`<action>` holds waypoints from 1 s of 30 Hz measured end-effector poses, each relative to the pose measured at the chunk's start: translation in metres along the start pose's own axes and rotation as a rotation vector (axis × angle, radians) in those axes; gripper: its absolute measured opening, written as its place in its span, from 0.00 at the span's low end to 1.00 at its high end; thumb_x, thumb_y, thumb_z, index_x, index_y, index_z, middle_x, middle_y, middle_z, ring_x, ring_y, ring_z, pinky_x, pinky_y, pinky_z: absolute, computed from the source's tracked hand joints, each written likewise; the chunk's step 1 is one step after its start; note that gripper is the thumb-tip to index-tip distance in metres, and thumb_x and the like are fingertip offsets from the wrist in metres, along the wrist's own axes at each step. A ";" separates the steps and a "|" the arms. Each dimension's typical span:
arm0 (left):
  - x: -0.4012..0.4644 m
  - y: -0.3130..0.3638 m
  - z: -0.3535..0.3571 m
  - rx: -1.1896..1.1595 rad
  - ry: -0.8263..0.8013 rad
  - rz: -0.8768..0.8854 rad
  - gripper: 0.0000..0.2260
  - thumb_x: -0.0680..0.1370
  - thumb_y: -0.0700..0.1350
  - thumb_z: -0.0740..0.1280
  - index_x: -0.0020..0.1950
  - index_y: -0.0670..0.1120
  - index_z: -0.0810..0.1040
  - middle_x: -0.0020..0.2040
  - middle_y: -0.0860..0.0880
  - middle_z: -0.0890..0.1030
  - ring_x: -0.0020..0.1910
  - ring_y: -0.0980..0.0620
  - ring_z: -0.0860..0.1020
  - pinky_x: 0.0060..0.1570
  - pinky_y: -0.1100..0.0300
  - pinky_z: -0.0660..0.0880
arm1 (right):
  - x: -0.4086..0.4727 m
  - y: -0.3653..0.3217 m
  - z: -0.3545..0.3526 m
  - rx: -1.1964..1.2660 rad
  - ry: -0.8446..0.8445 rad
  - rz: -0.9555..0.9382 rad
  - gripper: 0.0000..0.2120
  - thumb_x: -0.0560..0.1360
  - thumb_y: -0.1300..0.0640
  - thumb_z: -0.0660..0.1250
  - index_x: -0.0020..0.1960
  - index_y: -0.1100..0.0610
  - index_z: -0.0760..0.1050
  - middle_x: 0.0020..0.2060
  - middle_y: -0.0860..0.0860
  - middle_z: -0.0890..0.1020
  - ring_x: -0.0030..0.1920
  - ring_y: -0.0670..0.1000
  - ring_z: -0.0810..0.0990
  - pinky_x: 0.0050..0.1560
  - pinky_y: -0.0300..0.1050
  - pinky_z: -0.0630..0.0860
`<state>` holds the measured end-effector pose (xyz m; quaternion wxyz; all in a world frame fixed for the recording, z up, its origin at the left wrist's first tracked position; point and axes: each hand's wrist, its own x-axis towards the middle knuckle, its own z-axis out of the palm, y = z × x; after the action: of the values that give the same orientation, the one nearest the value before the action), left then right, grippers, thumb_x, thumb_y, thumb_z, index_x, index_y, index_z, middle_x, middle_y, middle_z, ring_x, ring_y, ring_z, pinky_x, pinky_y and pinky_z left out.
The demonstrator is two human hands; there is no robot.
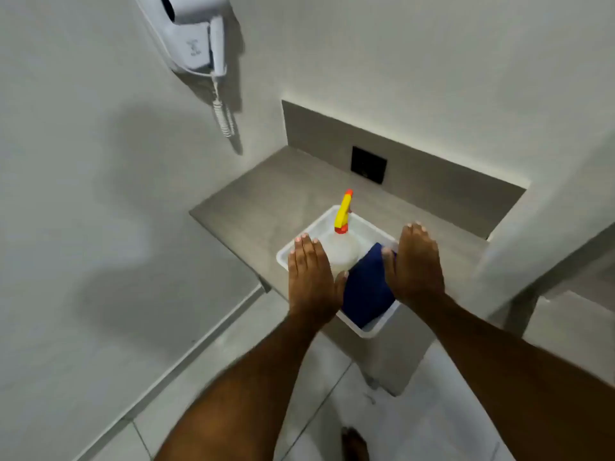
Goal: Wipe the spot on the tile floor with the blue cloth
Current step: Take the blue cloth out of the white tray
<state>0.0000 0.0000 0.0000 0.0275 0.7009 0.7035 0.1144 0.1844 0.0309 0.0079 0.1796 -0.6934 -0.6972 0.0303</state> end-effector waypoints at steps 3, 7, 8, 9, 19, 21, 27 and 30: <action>0.000 0.012 0.027 -0.040 -0.058 -0.063 0.37 0.78 0.61 0.59 0.78 0.38 0.53 0.79 0.36 0.56 0.78 0.37 0.54 0.75 0.43 0.50 | -0.005 0.027 0.028 -0.002 -0.075 0.039 0.29 0.80 0.46 0.55 0.71 0.68 0.64 0.68 0.67 0.72 0.68 0.65 0.71 0.70 0.61 0.67; 0.008 0.023 0.047 -0.039 -0.133 -0.074 0.38 0.79 0.61 0.57 0.78 0.38 0.50 0.80 0.37 0.51 0.79 0.38 0.49 0.76 0.45 0.45 | 0.004 0.035 0.058 -0.007 -0.180 -0.047 0.27 0.81 0.48 0.54 0.71 0.68 0.63 0.68 0.67 0.71 0.69 0.66 0.69 0.70 0.62 0.67; 0.011 0.024 0.051 -0.038 -0.149 -0.084 0.38 0.79 0.61 0.57 0.78 0.38 0.50 0.80 0.37 0.51 0.79 0.38 0.49 0.76 0.45 0.45 | 0.008 0.033 0.061 0.013 -0.206 -0.058 0.27 0.80 0.48 0.54 0.70 0.67 0.63 0.68 0.66 0.72 0.69 0.65 0.69 0.70 0.62 0.66; 0.014 0.025 0.056 -0.042 -0.167 -0.104 0.38 0.79 0.62 0.57 0.78 0.38 0.50 0.80 0.38 0.51 0.79 0.39 0.49 0.75 0.46 0.44 | 0.012 0.033 0.067 0.020 -0.230 -0.074 0.27 0.80 0.47 0.54 0.70 0.66 0.63 0.68 0.65 0.72 0.69 0.64 0.70 0.71 0.61 0.66; 0.036 0.036 0.058 0.157 -0.570 -0.108 0.11 0.76 0.44 0.68 0.57 0.42 0.79 0.52 0.44 0.81 0.54 0.43 0.80 0.63 0.45 0.72 | 0.031 0.028 0.092 -0.255 -0.587 0.004 0.33 0.72 0.46 0.69 0.69 0.64 0.66 0.67 0.65 0.73 0.65 0.66 0.73 0.67 0.64 0.68; 0.042 0.038 0.056 -0.027 -0.594 -0.182 0.13 0.74 0.42 0.70 0.58 0.42 0.78 0.52 0.43 0.81 0.55 0.43 0.80 0.62 0.44 0.73 | 0.037 0.026 0.092 -0.243 -0.611 0.022 0.34 0.71 0.47 0.71 0.69 0.64 0.66 0.65 0.65 0.74 0.64 0.66 0.74 0.66 0.64 0.70; 0.061 0.041 0.032 -0.462 -0.695 -0.234 0.13 0.73 0.44 0.69 0.57 0.42 0.76 0.51 0.45 0.79 0.56 0.46 0.78 0.59 0.52 0.75 | 0.037 0.033 0.077 0.061 -0.543 0.073 0.28 0.70 0.53 0.74 0.65 0.62 0.69 0.59 0.60 0.79 0.60 0.61 0.78 0.62 0.58 0.76; 0.065 0.043 -0.003 -0.553 -0.678 -0.165 0.13 0.75 0.43 0.69 0.59 0.41 0.77 0.49 0.47 0.78 0.50 0.51 0.76 0.49 0.61 0.73 | 0.040 0.022 0.052 0.322 -0.624 0.134 0.28 0.72 0.56 0.73 0.68 0.60 0.67 0.61 0.58 0.78 0.64 0.61 0.76 0.66 0.57 0.72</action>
<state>0.0406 0.0640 0.0195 0.4522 0.6067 0.6510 0.0592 0.1911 0.0812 -0.0385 0.0627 -0.6576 -0.6578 0.3617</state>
